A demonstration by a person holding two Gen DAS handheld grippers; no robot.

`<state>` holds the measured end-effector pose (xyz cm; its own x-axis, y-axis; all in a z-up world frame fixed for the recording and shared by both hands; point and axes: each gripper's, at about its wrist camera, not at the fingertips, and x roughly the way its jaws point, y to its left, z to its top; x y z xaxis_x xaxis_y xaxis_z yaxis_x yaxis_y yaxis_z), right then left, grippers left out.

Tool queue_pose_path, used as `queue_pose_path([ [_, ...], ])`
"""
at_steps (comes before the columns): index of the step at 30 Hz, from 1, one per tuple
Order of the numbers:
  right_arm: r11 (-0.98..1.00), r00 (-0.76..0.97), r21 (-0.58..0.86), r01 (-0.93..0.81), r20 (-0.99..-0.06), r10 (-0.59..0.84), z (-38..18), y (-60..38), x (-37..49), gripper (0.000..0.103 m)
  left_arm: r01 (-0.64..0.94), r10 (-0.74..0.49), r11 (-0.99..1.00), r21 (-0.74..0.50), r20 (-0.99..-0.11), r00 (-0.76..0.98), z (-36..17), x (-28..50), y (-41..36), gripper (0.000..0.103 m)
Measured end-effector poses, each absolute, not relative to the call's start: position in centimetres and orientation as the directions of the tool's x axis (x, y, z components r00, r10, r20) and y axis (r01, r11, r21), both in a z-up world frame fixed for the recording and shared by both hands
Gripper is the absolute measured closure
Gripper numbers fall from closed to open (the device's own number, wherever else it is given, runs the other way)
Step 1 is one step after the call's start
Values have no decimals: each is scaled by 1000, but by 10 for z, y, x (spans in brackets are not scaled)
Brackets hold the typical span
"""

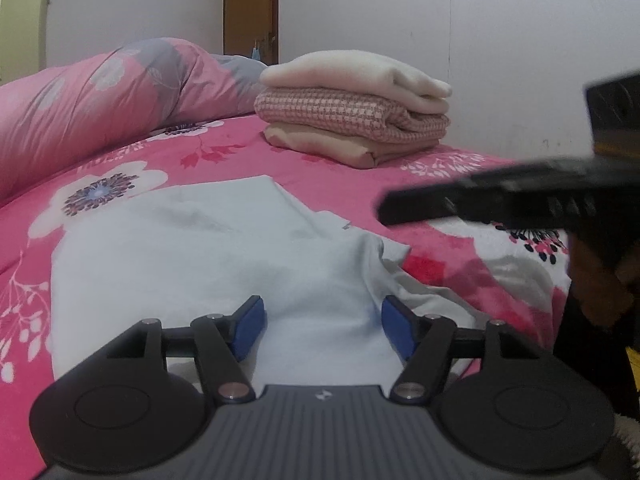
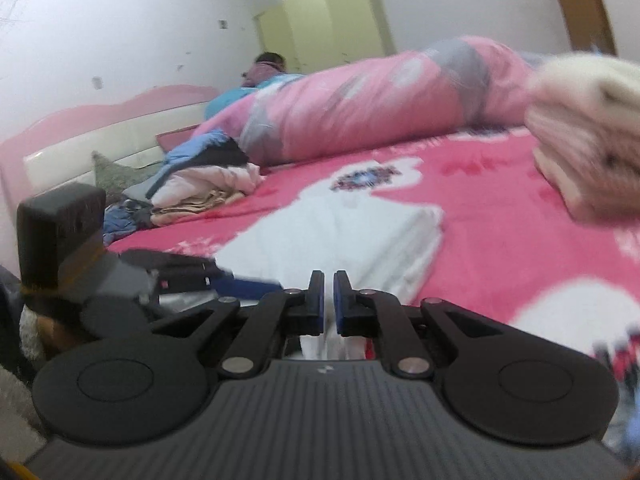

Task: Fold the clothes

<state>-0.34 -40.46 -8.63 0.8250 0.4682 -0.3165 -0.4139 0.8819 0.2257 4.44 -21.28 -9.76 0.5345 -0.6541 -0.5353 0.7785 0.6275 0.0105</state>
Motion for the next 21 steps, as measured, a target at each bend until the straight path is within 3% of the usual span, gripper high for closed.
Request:
queue_pose_path([
  [2, 877, 823, 205, -434, -305, 479, -80, -404, 2, 98, 780, -657, 626, 8, -534, 532, -99, 45, -212, 35],
  [5, 890, 783, 156, -428, -429, 451, -99, -395, 24, 101, 783, -658, 622, 7, -538, 527, -101, 46, -213, 34],
  [7, 907, 791, 138, -399, -448, 416, -114, -394, 32, 103, 784, -657, 620, 9, -539, 526, -101, 46, -214, 33],
  [14, 865, 863, 445, -231, -317, 393, -103, -450, 15, 98, 791, -679, 611, -35, -536, 501, -85, 48, -208, 33],
  [21, 695, 829, 704, -149, -294, 476, -130, -482, 14, 94, 787, -698, 614, -61, -507, 506, -55, 57, -216, 33],
])
